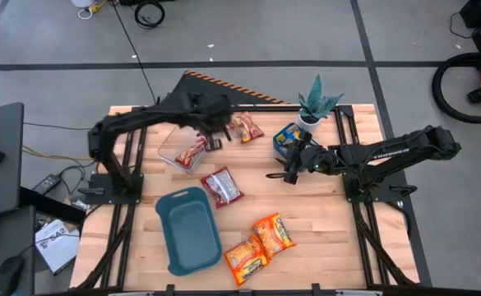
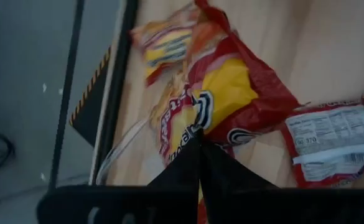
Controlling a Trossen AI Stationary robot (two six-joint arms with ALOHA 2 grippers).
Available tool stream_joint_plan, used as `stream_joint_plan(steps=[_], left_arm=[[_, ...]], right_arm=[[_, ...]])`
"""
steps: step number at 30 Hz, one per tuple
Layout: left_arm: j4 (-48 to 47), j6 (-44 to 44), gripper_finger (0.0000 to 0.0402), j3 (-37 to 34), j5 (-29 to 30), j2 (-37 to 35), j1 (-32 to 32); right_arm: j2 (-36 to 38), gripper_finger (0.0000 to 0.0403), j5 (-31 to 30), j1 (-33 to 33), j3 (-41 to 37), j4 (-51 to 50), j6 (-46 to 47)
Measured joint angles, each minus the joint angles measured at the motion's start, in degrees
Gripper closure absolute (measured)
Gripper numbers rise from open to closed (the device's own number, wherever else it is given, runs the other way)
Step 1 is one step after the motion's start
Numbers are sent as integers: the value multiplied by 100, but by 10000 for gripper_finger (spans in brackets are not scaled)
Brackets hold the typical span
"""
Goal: Sort Maruchan noodles
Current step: Put the red noodle pack into the transparent bin
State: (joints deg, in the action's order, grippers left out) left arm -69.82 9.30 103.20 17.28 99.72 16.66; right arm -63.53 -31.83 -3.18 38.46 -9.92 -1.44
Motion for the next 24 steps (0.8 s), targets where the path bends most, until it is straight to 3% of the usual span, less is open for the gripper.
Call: stream_joint_plan(steps=[5,10,19,24], left_arm=[[-662,-797,394,0,95,-392,419],[-1459,-1315,393,-204,-387,-448,932],[-997,-1325,393,-1502,-1478,-466,1431],[-884,-1316,391,-2085,-1407,-445,1579]], right_arm=[[0,171,171,-11,0,156,-50],[0,171,188,-11,-2,224,-101],[-2,171,218,-11,-5,266,-4],[-2,171,342,-7,-11,348,-17]])
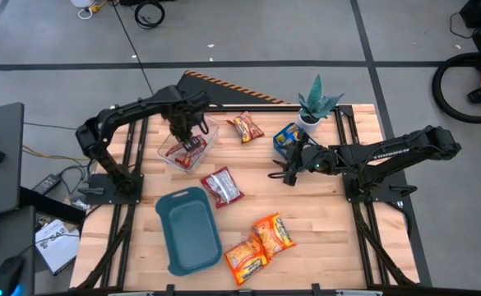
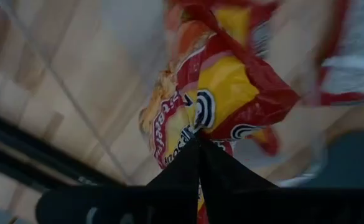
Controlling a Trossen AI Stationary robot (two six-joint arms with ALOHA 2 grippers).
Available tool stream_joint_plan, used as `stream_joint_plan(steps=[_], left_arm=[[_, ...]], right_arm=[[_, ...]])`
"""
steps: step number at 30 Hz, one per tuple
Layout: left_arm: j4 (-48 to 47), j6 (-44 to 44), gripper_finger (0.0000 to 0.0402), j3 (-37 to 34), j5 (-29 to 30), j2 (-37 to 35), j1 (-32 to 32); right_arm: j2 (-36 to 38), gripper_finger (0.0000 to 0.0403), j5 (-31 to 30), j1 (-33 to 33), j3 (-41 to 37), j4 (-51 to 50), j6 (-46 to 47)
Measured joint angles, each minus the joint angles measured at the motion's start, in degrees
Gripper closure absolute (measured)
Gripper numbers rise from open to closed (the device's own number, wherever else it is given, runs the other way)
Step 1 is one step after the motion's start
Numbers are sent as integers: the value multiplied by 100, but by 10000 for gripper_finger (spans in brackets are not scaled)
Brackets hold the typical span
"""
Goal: Sort Maruchan noodles
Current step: Put the red noodle pack into the transparent bin
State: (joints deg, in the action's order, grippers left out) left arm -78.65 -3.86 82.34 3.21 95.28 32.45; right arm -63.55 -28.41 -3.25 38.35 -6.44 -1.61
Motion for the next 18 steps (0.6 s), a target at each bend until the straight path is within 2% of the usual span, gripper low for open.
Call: stream_joint_plan(steps=[3,7,12,15,18], left_arm=[[8,-9,374,-215,331,5,28],[36,-20,319,-237,486,-13,-75],[-22,301,242,276,791,-47,-232],[488,620,212,660,935,-52,-319],[1409,917,204,732,932,-52,-486]], right_arm=[[0,174,64,0,0,1,0],[-2,181,154,0,0,48,13],[-2,193,149,15,0,63,-40],[-2,197,152,54,0,125,-100],[-2,198,152,76,0,128,-101]])
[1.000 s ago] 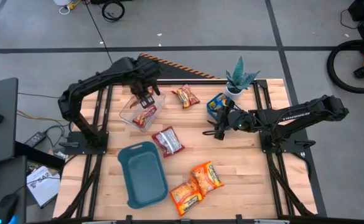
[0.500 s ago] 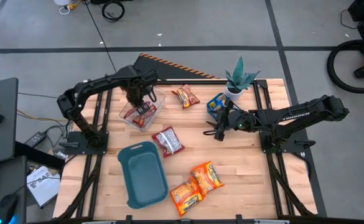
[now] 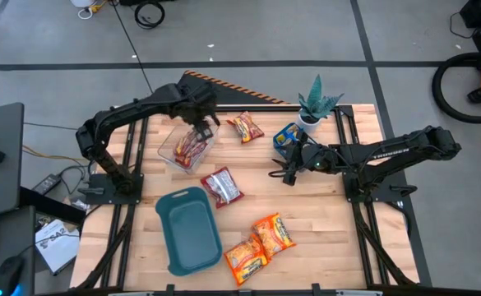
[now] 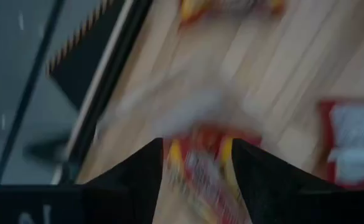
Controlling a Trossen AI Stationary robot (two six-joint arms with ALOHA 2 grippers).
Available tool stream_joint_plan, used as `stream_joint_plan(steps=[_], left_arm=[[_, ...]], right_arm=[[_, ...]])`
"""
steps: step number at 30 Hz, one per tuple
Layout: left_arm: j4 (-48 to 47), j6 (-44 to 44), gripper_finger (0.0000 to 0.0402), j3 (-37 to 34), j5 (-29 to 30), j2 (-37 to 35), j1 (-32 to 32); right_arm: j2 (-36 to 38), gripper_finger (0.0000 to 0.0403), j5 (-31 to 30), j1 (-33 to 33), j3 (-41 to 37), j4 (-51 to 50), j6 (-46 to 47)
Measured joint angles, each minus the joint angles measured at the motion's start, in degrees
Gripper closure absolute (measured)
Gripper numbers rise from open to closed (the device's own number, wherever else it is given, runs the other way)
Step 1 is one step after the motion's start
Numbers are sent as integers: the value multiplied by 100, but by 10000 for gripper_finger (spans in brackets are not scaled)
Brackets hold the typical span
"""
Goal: Sort Maruchan noodles
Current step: Put the red noodle pack into the transparent bin
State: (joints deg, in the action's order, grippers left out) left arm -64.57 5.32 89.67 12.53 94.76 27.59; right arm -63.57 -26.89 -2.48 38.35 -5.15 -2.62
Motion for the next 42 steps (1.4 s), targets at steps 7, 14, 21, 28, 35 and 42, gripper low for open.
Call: stream_joint_plan(steps=[7,14,21,28,35,42], left_arm=[[2240,1153,220,-2,-186,262,-587],[4190,2131,225,-2,-91,995,-786],[3849,1424,225,-11,-85,1867,-762],[3536,1251,226,-9,-23,2359,-833],[3631,2676,226,-9,795,2734,-1123],[3693,3516,226,-6,1283,3011,-1186]], right_arm=[[0,199,2,0,0,3,1],[0,199,-44,0,0,-33,0],[45,199,-387,-157,0,-797,264],[371,199,-506,-355,0,-955,292],[538,199,-507,-502,0,-943,397],[538,199,-506,-570,0,-953,404]])
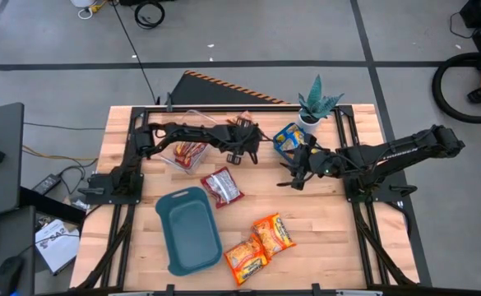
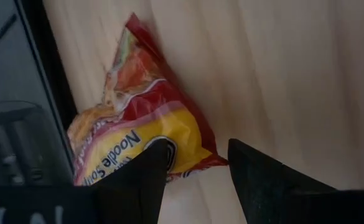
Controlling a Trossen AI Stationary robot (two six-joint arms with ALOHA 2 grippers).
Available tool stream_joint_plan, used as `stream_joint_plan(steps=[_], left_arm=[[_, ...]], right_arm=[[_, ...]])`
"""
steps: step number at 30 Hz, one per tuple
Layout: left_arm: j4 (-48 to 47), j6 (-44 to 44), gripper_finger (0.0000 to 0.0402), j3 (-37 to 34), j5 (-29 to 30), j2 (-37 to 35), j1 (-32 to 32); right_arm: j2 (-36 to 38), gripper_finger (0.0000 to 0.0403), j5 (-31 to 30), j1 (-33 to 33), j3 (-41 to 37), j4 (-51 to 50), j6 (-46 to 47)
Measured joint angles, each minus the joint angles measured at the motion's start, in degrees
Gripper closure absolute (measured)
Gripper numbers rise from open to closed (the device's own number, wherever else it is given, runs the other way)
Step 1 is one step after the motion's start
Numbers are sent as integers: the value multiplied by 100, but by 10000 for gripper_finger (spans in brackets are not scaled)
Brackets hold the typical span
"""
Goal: Sort Maruchan noodles
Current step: Put the red noodle pack into the transparent bin
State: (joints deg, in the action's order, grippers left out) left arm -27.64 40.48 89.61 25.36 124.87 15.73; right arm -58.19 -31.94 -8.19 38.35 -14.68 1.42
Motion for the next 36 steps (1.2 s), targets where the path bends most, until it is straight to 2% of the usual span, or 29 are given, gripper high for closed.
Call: stream_joint_plan(steps=[5,17,24,36], left_arm=[[83,97,254,2,110,106,15],[110,7,393,2,99,108,-1],[-447,-567,394,154,40,-284,-55],[-1561,-1484,397,877,-280,-1611,73]], right_arm=[[0,199,0,0,0,6,60],[-17,199,22,0,-442,659,53],[-17,199,22,0,-527,740,102],[-7,199,13,2,-527,805,114]])
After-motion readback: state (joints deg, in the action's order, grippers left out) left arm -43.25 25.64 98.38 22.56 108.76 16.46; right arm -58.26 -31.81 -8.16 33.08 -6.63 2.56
